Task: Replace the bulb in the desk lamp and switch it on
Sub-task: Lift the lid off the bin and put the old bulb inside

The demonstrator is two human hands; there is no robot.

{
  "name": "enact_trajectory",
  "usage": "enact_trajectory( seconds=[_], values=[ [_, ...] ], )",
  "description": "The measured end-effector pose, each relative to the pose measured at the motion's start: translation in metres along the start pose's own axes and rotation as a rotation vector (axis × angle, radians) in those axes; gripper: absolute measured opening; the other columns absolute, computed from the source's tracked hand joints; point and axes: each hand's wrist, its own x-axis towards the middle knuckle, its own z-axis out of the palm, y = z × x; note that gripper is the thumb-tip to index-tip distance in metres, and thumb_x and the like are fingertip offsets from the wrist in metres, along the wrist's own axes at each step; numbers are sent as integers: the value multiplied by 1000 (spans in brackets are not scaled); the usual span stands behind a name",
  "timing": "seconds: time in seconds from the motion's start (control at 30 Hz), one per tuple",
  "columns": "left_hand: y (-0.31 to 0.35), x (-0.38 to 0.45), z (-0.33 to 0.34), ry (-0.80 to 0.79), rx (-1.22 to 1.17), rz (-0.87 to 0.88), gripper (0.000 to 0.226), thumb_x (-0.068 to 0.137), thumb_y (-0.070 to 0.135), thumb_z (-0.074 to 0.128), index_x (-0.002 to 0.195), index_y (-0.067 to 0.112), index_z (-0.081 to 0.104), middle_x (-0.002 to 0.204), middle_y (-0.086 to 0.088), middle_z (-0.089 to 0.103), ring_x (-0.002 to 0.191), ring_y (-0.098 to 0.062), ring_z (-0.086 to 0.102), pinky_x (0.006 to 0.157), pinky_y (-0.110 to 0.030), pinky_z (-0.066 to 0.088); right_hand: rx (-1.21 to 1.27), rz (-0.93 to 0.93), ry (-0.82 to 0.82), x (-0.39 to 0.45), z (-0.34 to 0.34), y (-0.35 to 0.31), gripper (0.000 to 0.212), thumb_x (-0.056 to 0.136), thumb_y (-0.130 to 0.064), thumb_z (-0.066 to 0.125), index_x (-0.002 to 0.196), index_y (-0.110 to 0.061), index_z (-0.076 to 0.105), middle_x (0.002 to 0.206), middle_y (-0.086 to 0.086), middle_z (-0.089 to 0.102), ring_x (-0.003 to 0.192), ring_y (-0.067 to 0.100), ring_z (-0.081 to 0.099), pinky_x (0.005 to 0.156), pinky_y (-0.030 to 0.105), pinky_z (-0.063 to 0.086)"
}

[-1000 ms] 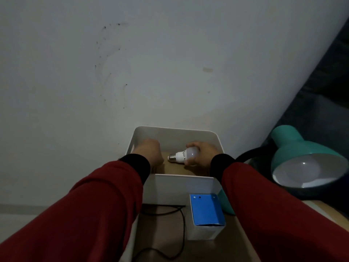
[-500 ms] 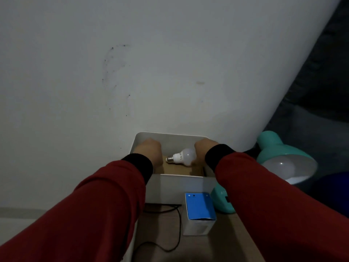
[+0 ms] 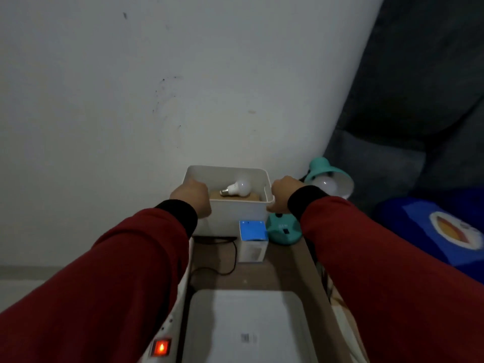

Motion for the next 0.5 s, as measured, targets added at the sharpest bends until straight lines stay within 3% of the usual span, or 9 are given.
enact_trajectory(
  seconds=[0.23, 0.37, 0.5],
  values=[
    [2, -89, 29, 20, -9, 18, 39, 86, 28, 58, 115, 2, 59, 124, -17, 57, 116, -31, 54, 97, -32, 44, -4, 59, 31, -81, 40, 21, 54, 86, -43, 58, 124, -5, 57, 127, 16, 61, 116, 33, 57, 95, 36, 49],
    [6, -131, 71, -16, -210, -15, 44, 83, 33, 60, 113, 2, 60, 122, -21, 60, 116, -33, 54, 96, -35, 45, 204, 150, -2, -126, 78, 28, 57, 86, -43, 59, 130, -9, 52, 133, 13, 57, 119, 29, 55, 96, 33, 46],
    [20, -183, 117, 17, -491, -77, 60, 85, 36, 61, 133, 5, 43, 133, -20, 51, 122, -34, 48, 99, -36, 42, 524, 199, -9, -165, 131, 27, 74, 86, -41, 62, 147, -17, 27, 149, 11, 41, 134, 28, 43, 107, 32, 37]
  ],
)
